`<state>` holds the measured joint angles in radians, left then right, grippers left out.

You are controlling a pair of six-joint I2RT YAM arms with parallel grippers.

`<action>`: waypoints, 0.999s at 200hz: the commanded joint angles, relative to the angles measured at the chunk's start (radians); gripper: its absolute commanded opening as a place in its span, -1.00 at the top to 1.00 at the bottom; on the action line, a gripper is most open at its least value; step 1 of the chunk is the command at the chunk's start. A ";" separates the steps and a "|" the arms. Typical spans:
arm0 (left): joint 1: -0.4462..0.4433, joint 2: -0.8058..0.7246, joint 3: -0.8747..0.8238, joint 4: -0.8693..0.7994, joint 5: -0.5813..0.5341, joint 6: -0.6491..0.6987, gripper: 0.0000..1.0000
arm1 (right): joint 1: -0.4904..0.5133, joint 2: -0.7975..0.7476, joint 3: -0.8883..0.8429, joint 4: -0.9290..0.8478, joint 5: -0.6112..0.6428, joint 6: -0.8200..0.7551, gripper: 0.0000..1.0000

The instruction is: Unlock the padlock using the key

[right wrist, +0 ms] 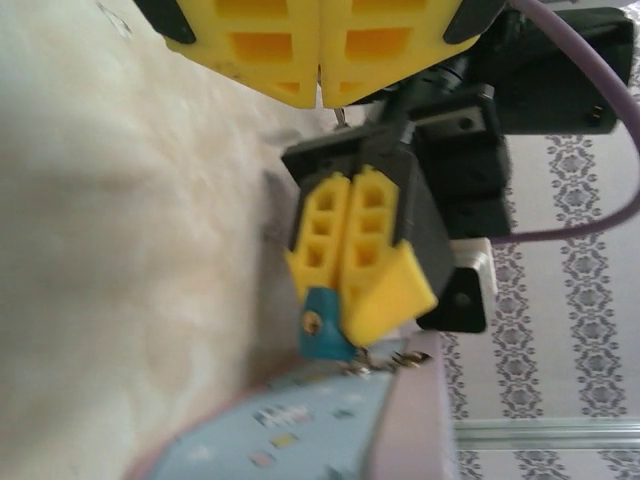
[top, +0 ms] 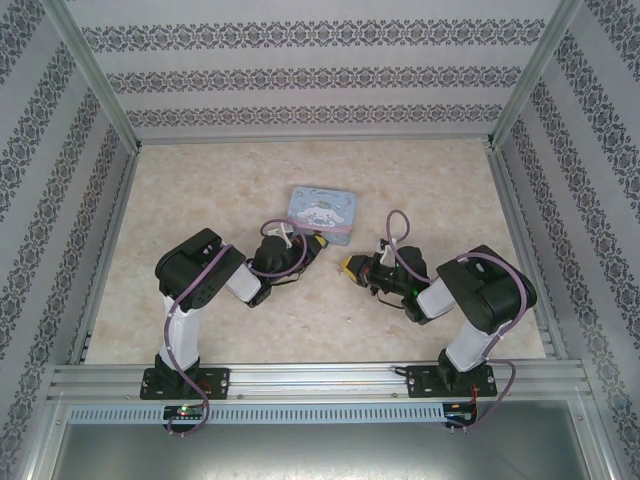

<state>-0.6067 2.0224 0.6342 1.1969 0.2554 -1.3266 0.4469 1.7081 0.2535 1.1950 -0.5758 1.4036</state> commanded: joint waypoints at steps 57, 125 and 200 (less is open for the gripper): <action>0.004 -0.058 -0.019 0.111 0.084 -0.158 1.00 | 0.073 0.014 -0.011 0.077 0.176 0.048 1.00; 0.007 -0.059 -0.033 0.141 0.122 -0.174 1.00 | 0.053 0.129 -0.002 0.183 0.189 0.119 1.00; 0.007 -0.055 -0.047 0.150 0.121 -0.175 1.00 | 0.045 0.131 0.023 0.190 0.206 0.146 1.00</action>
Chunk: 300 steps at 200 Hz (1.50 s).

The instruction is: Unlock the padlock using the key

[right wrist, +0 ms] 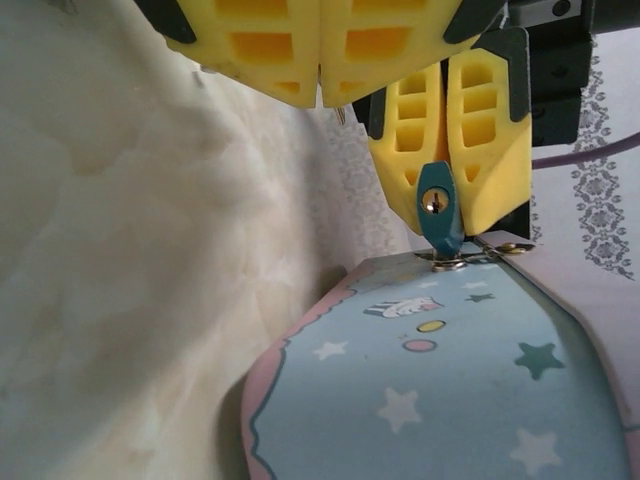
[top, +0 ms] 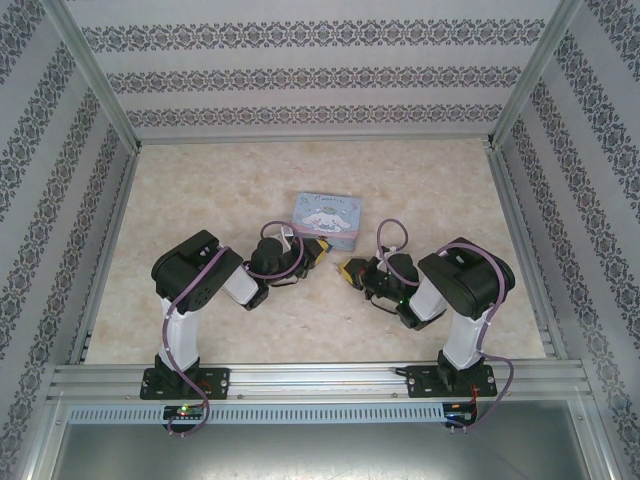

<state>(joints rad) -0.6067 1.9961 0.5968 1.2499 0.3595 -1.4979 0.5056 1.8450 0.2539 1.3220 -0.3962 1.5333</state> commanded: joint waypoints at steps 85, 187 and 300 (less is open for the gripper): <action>0.007 -0.027 -0.010 0.098 0.018 -0.006 1.00 | -0.015 0.014 0.059 0.062 0.030 0.026 1.00; 0.006 -0.022 -0.011 0.101 0.016 -0.004 1.00 | -0.015 0.029 0.080 0.063 0.028 0.033 1.00; 0.005 -0.012 -0.013 0.100 0.014 0.005 1.00 | -0.015 0.007 0.070 0.063 0.028 0.033 1.00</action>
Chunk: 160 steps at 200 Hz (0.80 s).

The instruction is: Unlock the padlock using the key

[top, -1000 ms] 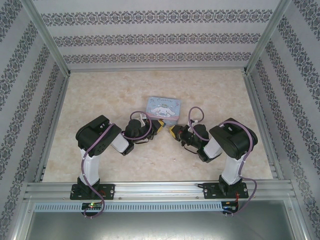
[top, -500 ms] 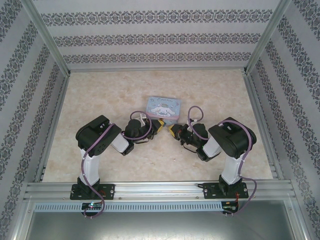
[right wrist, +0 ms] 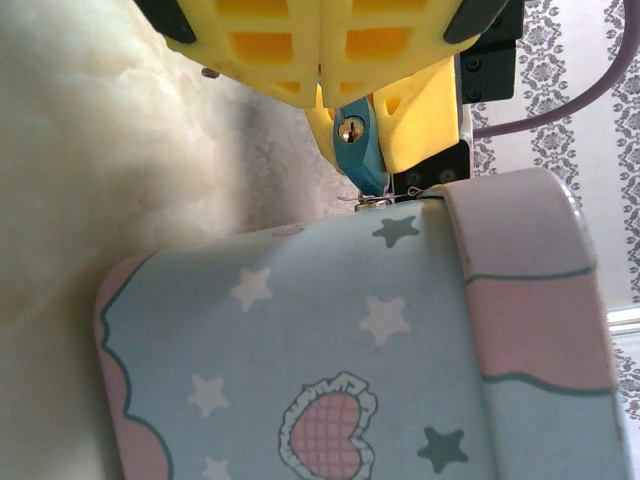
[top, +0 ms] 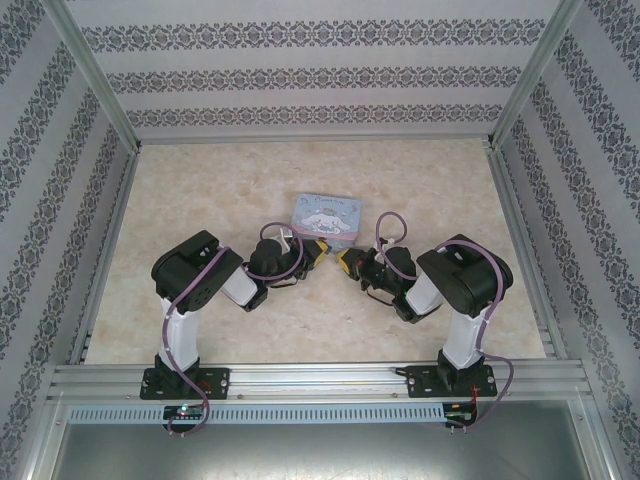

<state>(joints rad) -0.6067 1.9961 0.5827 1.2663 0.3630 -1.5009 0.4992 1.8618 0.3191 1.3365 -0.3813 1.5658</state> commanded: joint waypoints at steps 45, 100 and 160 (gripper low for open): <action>0.002 -0.011 0.002 0.084 0.012 0.006 1.00 | -0.001 0.002 0.018 0.049 0.013 0.004 1.00; -0.005 -0.001 0.000 0.077 0.000 0.014 1.00 | 0.009 0.001 0.017 0.049 0.018 0.007 1.00; -0.013 -0.002 0.003 0.065 -0.007 0.024 1.00 | 0.013 0.002 0.044 0.049 0.018 0.011 1.00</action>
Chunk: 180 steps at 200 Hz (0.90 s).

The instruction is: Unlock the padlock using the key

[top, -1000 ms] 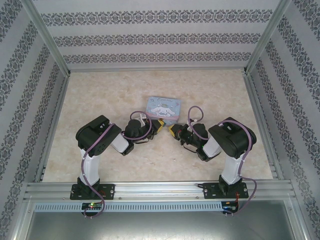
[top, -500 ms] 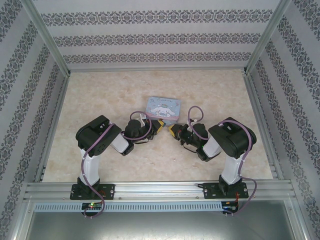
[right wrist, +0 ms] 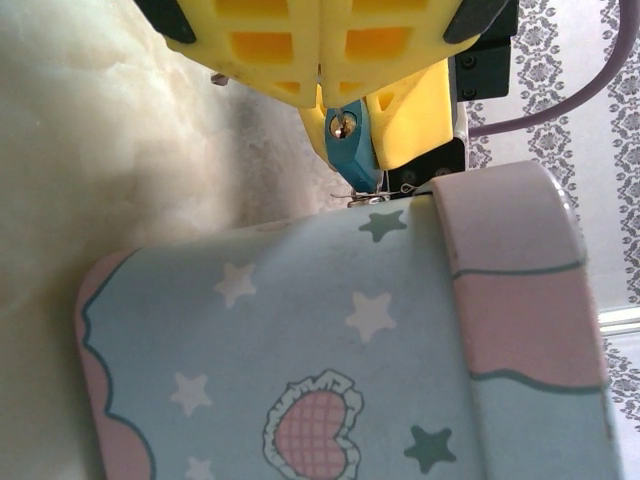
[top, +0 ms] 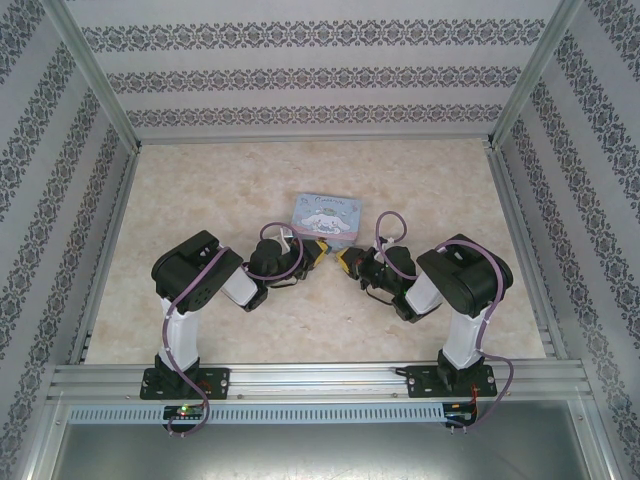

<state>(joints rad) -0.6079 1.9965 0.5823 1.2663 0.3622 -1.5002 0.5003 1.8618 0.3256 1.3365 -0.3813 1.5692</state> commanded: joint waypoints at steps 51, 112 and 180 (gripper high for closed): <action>-0.022 -0.004 0.008 0.073 -0.002 0.009 1.00 | 0.022 0.021 0.063 0.048 0.023 0.011 1.00; -0.055 -0.001 0.022 0.099 -0.003 -0.042 1.00 | 0.024 0.062 0.079 0.049 0.030 -0.004 1.00; -0.116 0.027 0.060 0.111 -0.019 -0.081 1.00 | 0.032 0.068 0.133 0.049 0.024 -0.084 1.00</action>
<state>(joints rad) -0.6365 2.0064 0.5922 1.2709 0.2302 -1.5543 0.5129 1.9232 0.3996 1.3354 -0.3473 1.5520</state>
